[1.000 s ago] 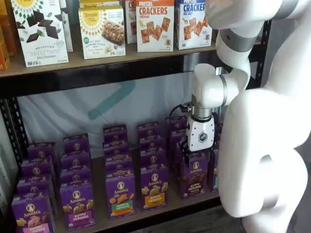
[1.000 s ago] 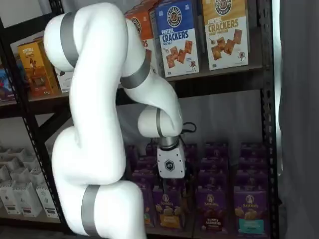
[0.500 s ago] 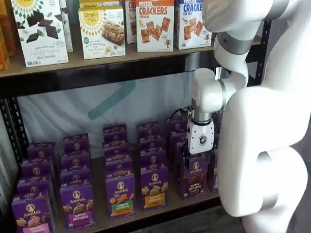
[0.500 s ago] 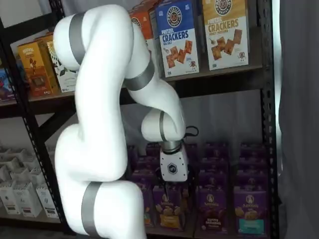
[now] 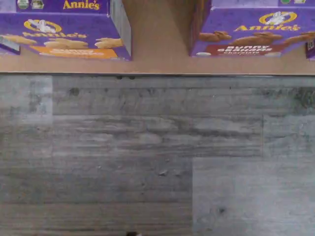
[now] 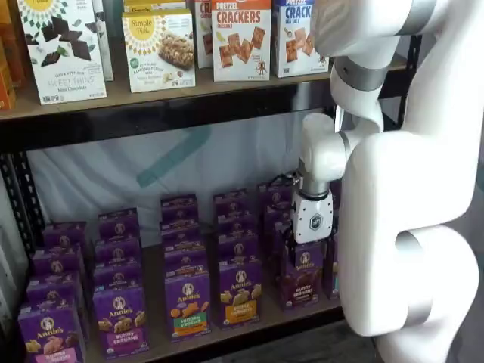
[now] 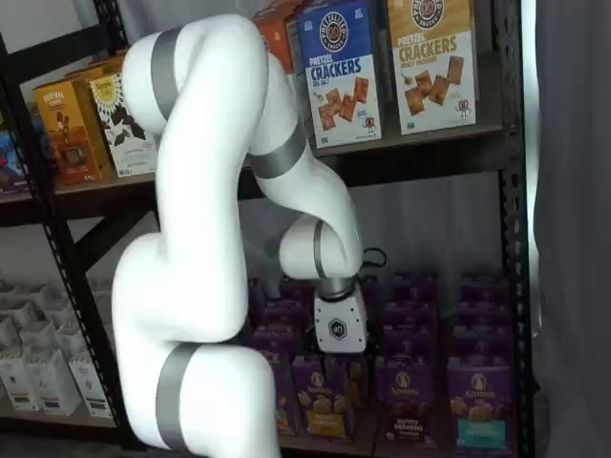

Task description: Pick up the purple box with a brown patch in the center, on the bottom shelf, the fifth box from the left

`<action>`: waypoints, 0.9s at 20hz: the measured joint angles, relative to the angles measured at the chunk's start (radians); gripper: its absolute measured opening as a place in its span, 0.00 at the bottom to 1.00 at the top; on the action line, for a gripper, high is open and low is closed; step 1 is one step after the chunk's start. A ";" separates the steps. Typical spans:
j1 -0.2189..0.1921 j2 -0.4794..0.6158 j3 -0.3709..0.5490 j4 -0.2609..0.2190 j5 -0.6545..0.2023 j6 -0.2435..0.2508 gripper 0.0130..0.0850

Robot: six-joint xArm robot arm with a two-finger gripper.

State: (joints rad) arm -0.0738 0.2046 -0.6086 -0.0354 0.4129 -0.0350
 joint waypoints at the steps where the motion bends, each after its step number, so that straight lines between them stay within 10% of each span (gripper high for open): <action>1: -0.002 0.010 -0.005 -0.005 -0.007 0.002 1.00; 18: -0.037 0.184 -0.144 -0.022 -0.054 -0.017 1.00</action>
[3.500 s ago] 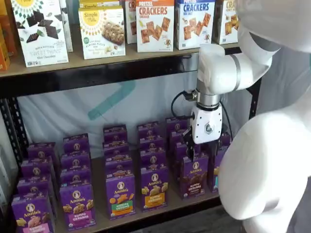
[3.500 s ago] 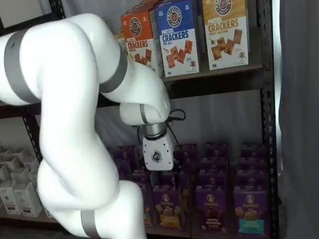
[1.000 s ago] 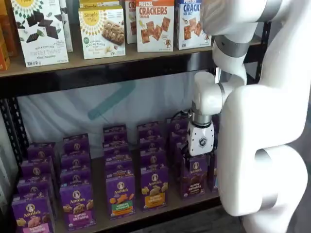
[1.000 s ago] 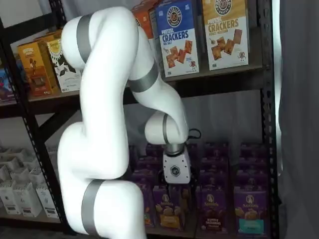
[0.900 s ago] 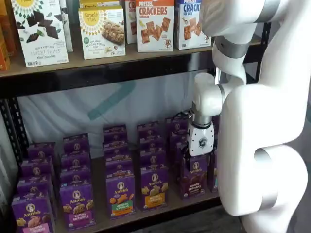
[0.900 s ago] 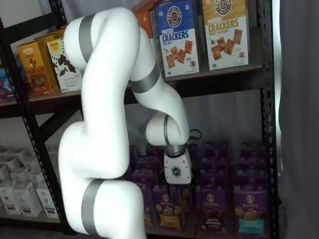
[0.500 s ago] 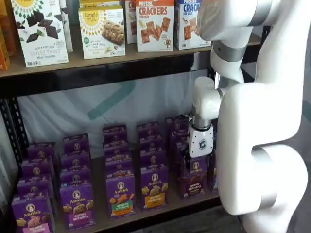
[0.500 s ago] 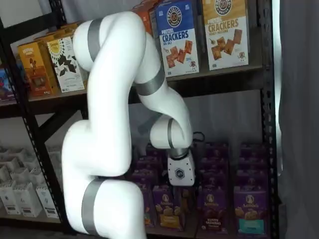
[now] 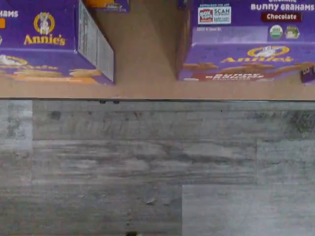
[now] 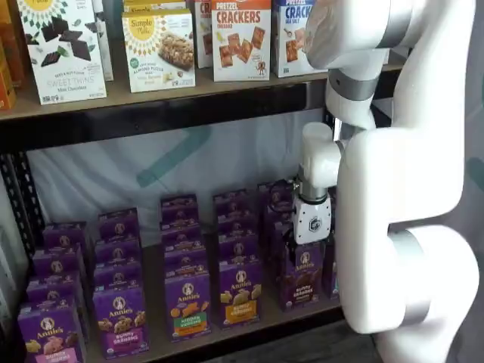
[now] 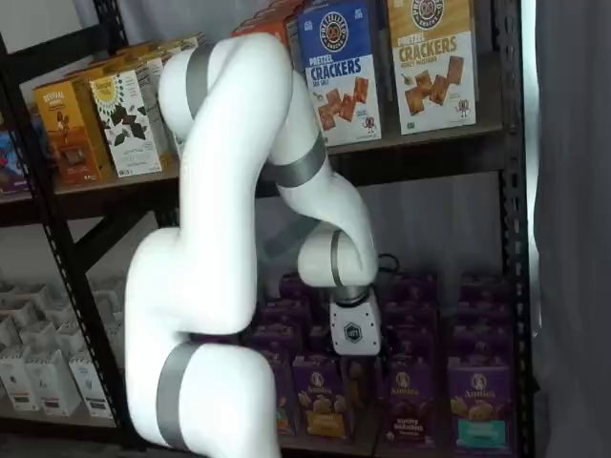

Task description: Pick up the purple box with a brown patch in the center, on the bottom shelf, the fifth box from the left

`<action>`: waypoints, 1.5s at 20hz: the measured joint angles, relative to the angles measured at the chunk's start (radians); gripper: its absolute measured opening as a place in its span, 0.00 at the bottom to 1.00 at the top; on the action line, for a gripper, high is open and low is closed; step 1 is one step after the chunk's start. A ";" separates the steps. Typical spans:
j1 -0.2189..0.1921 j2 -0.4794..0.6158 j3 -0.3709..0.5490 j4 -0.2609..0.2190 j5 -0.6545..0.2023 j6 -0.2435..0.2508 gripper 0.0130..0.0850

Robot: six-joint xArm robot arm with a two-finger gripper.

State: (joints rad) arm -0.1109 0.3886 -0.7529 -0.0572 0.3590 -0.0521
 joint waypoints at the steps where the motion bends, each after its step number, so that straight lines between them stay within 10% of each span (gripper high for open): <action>1: -0.001 0.008 -0.009 0.001 0.000 -0.002 1.00; 30: -0.039 0.230 -0.286 0.005 0.041 -0.044 1.00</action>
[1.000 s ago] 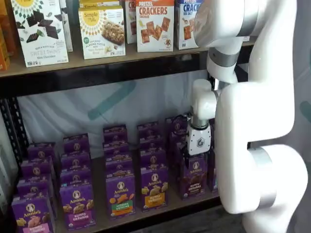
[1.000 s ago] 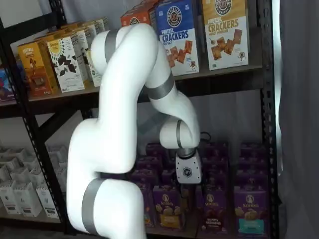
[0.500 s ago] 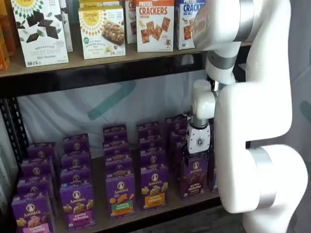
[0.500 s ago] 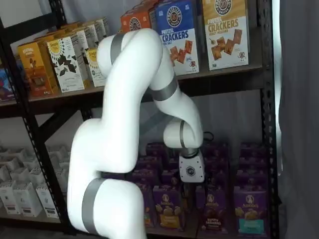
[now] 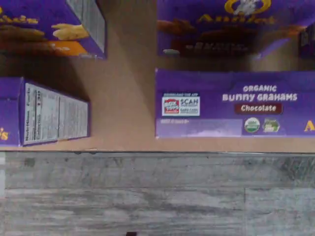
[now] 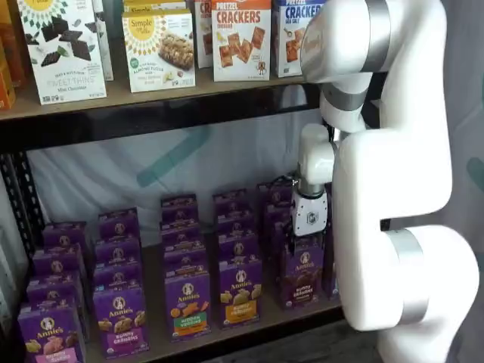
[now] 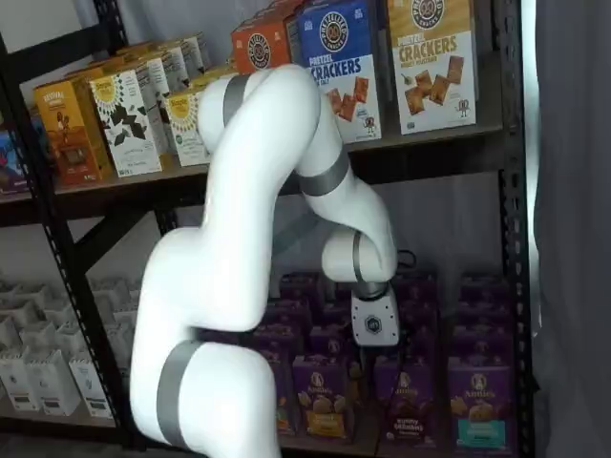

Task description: Pick up the purple box with a brown patch in the center, on the bottom shelf, the fifth box from the left

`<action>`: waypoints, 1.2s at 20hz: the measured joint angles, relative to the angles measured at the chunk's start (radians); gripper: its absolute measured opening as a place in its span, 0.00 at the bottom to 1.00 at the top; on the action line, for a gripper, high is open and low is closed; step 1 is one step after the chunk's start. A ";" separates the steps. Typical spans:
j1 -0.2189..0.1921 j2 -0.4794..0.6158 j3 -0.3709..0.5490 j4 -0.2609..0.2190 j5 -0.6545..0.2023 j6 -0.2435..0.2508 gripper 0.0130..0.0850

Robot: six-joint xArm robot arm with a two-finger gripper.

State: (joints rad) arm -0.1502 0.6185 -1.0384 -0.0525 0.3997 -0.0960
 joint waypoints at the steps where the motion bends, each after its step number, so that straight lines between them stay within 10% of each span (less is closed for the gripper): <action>1: -0.002 0.005 -0.009 0.000 0.003 -0.002 1.00; 24: -0.008 0.160 -0.222 0.018 0.057 -0.025 1.00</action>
State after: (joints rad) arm -0.1582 0.7781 -1.2601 -0.0344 0.4566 -0.1211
